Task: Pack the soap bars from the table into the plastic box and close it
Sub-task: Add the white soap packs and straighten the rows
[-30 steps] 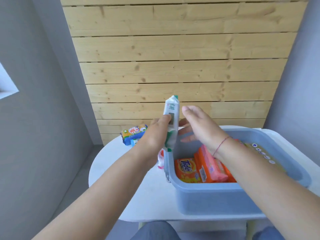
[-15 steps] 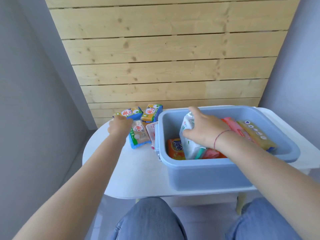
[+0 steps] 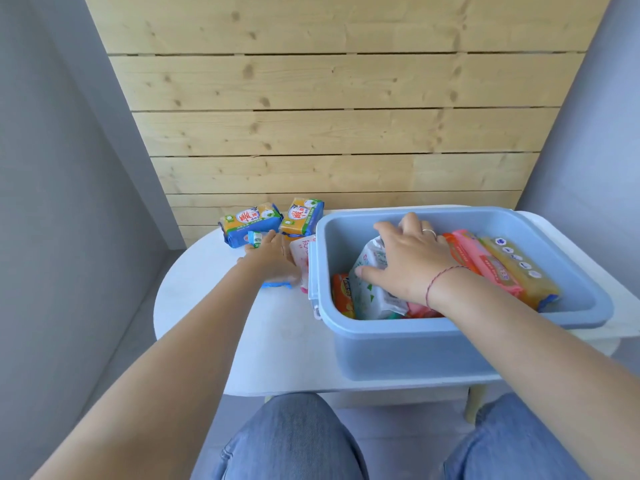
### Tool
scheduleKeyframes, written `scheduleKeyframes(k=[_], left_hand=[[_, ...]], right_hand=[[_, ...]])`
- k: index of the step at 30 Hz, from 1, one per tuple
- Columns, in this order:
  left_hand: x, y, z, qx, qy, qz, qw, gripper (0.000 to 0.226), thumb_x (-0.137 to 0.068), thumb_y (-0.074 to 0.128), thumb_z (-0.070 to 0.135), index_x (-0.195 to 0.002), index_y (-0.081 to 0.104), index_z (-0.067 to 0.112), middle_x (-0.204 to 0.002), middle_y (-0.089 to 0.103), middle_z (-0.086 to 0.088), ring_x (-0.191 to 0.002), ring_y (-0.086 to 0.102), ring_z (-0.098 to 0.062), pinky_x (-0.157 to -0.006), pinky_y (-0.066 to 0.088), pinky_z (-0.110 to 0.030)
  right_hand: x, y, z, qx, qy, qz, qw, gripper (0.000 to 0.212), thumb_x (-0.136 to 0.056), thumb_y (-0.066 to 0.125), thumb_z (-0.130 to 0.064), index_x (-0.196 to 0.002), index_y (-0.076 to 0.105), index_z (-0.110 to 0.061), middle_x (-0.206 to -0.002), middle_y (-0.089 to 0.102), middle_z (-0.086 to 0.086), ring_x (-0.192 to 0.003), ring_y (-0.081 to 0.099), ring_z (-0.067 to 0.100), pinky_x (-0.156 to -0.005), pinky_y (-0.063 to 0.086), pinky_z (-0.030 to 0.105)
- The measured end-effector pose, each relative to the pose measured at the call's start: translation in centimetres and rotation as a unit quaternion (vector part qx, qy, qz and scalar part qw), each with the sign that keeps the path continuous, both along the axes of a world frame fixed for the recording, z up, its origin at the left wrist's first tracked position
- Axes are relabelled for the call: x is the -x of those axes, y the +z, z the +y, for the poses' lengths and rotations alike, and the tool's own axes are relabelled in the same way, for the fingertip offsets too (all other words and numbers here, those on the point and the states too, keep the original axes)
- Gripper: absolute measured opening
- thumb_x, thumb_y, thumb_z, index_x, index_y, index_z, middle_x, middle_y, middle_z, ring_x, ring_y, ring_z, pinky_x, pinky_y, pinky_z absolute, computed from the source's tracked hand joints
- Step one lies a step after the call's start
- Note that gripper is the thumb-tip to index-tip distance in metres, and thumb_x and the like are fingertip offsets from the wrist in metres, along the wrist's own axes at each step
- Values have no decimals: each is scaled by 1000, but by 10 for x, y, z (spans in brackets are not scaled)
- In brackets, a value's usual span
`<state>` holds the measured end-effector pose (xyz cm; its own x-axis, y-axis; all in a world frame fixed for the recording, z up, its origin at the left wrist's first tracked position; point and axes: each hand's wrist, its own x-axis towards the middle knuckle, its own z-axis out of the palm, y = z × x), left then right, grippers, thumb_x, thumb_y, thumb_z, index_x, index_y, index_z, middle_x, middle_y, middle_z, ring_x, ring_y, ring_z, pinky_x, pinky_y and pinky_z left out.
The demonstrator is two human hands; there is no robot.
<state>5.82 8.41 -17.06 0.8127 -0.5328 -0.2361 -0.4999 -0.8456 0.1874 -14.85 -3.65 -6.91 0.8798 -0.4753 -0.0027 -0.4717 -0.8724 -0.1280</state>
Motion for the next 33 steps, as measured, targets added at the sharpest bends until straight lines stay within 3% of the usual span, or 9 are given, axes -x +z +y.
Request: scheduleKeyframes(k=[5,9,15,20,22,25,27,30,33], left_hand=[[13,4,15,14,98,-8,995,62,-73,62,35,-125,41,9,-145,25,-9,-127,37,-35,-91,39,-41],[26,12,36,173,195,13,965,49,-69,66,23,-113,50,9,-124,43,-13,-103,54,-32,-75,42,-34],[62,102,65,506,200,276,793,13,-80,60,13,-91,57,18,-79,52,-2,-67,50,-17,-60,45,-25],[116,173,33,493,14,417,764,15,-87,53,23,-98,51,13,-91,49,-12,-81,53,-25,-71,52,-36],[139,175,18,495,19,444,746,12,-90,51,15,-99,56,10,-89,57,-11,-87,59,-24,-79,54,-38],[154,167,5,474,34,453,755,17,-90,45,1,-84,60,8,-67,62,-3,-60,62,-15,-58,54,-26],[153,161,2,458,42,464,757,38,-89,41,-4,-64,67,9,-57,61,-1,-47,59,-12,-52,50,-25],[153,158,-4,444,33,450,774,60,-87,40,-5,-33,59,12,-44,58,6,-42,58,-7,-61,46,-29],[149,157,-5,407,7,392,825,37,-84,45,-3,-52,60,11,-63,59,2,-62,55,-11,-79,43,-33]], right_hand=[[1,3,1,-13,-2,1,1000,62,-79,54,-58,-129,41,-24,-130,35,9,-125,34,32,-98,32,40],[4,4,-2,-24,4,4,1000,61,-80,53,-56,-131,42,-24,-131,35,9,-125,35,31,-100,33,40],[0,18,-3,-90,27,-100,991,53,-84,56,-45,-132,47,-23,-132,39,8,-126,40,27,-105,32,37],[-8,51,7,-442,78,-281,848,32,-92,51,-40,-120,57,-26,-99,60,-4,-89,63,20,-82,53,39],[-6,53,5,-458,83,-266,844,21,-92,50,-39,-108,61,-31,-97,63,-4,-80,64,19,-65,58,36],[-3,46,-5,-421,51,-218,879,27,-91,54,-32,-116,61,-24,-101,66,2,-79,63,16,-54,55,25],[-2,39,-8,-413,41,-162,895,27,-90,55,-26,-115,61,-16,-91,66,6,-77,64,22,-61,58,32],[-3,27,-8,-334,53,-87,937,32,-86,57,-15,-118,58,-11,-96,63,12,-84,68,32,-76,60,45],[-3,21,-8,-248,89,-77,962,47,-83,62,-21,-128,50,-15,-107,55,3,-93,61,28,-87,54,44]])
